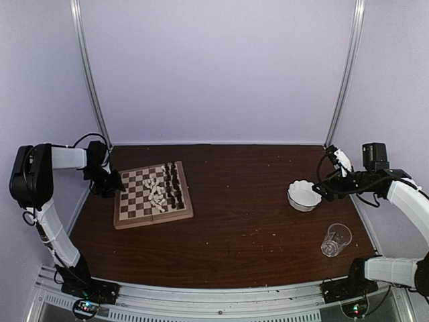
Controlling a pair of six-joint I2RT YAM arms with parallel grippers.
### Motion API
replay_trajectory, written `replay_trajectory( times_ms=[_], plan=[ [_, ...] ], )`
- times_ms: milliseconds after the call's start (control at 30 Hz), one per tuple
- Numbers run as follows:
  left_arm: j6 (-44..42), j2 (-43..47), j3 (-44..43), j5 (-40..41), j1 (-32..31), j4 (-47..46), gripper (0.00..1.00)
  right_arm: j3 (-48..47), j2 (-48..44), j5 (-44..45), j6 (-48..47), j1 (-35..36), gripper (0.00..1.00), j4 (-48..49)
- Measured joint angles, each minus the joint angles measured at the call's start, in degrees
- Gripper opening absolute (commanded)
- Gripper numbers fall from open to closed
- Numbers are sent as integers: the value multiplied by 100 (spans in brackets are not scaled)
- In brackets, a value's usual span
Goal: Set up the chess pieces on the board
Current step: Position the chessboard at the center of the board.
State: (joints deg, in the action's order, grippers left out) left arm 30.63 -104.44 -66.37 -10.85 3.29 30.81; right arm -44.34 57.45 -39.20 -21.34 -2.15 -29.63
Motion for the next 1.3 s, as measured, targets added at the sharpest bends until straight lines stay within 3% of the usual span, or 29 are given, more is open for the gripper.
replay_trajectory(
  times_ms=[233, 433, 567, 667, 767, 867, 967, 1000, 1300],
  plan=[
    [278, 741, 798, -59, -656, 74, 50, -9, 92, -107, -72, 70, 94, -76],
    [382, 1126, 975, -72, -1244, 376, 52, -9, 275, -168, -96, 103, 93, -105],
    [197, 1401, 509, 345, -1325, 1038, 52, -9, 321, -221, -98, 116, 93, -107],
    [-59, 1224, -560, 721, -1185, 1464, 37, -11, 332, -238, -101, 116, 92, -111],
    [-313, 490, -1980, 960, -1034, 1604, 0, -39, 337, -245, -103, 118, 77, -129],
    [-584, -509, -3169, 1104, -953, 1644, 0, -50, 337, -317, -210, 120, 48, -168],
    [-789, -1523, -4105, 1137, -927, 1773, 0, -55, 332, -461, -363, 129, 13, -269],
    [-846, -1825, -4330, 1137, -925, 1851, 0, -55, 323, -503, -393, 136, 8, -310],
    [-1239, -3062, -5066, 964, -922, 2188, 0, -55, 190, -726, -693, 151, 9, -428]
  ],
)
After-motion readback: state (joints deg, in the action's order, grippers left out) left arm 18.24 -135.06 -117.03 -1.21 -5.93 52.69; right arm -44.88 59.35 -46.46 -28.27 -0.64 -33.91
